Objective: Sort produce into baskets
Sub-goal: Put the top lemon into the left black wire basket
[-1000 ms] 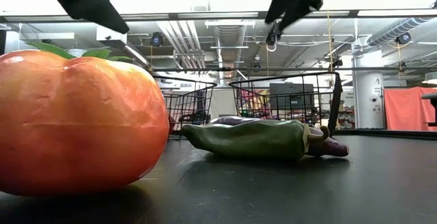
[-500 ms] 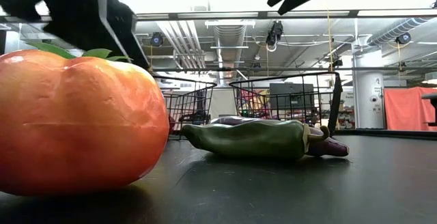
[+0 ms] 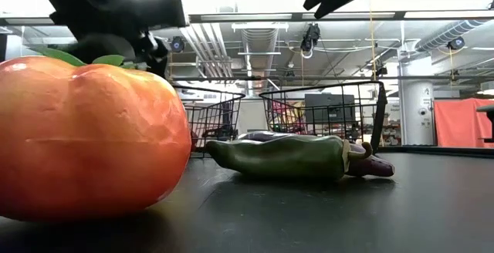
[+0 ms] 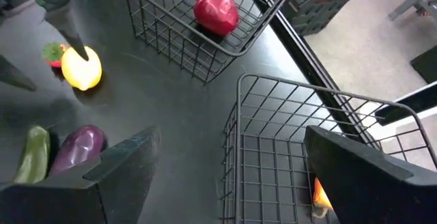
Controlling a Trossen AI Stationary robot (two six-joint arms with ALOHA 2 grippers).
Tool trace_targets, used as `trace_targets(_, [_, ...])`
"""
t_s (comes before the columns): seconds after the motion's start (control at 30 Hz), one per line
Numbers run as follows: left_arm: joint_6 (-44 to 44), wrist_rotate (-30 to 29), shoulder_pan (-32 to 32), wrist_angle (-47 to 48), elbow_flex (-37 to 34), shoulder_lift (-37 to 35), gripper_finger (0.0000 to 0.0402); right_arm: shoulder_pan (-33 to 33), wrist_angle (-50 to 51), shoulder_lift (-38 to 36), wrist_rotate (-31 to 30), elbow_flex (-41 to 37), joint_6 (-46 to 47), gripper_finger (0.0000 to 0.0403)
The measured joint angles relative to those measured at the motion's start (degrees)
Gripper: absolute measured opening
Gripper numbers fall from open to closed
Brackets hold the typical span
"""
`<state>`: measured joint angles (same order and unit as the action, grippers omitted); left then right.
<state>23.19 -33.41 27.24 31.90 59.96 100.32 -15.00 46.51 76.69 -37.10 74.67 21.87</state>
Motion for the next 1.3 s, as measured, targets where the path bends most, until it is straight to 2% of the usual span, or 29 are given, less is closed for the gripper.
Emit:
trace_targets(0.2, [1.05,-0.07,-1.17,3.6,1.32,2.49,0.035,0.0,0.76,0.0,0.02,0.0,0.02,0.0354])
trace_targets(0.7, [2.81,0.04,-2.79,4.65,1.35,2.57,0.0347,0.0,1.28,0.0,0.02,-0.14,0.0,0.0354])
trace_targets(1.3, [4.6,5.02,-3.03,4.13,1.53,6.22,0.0273,0.0,1.61,0.0,-0.02,-0.98,-0.02,0.0354])
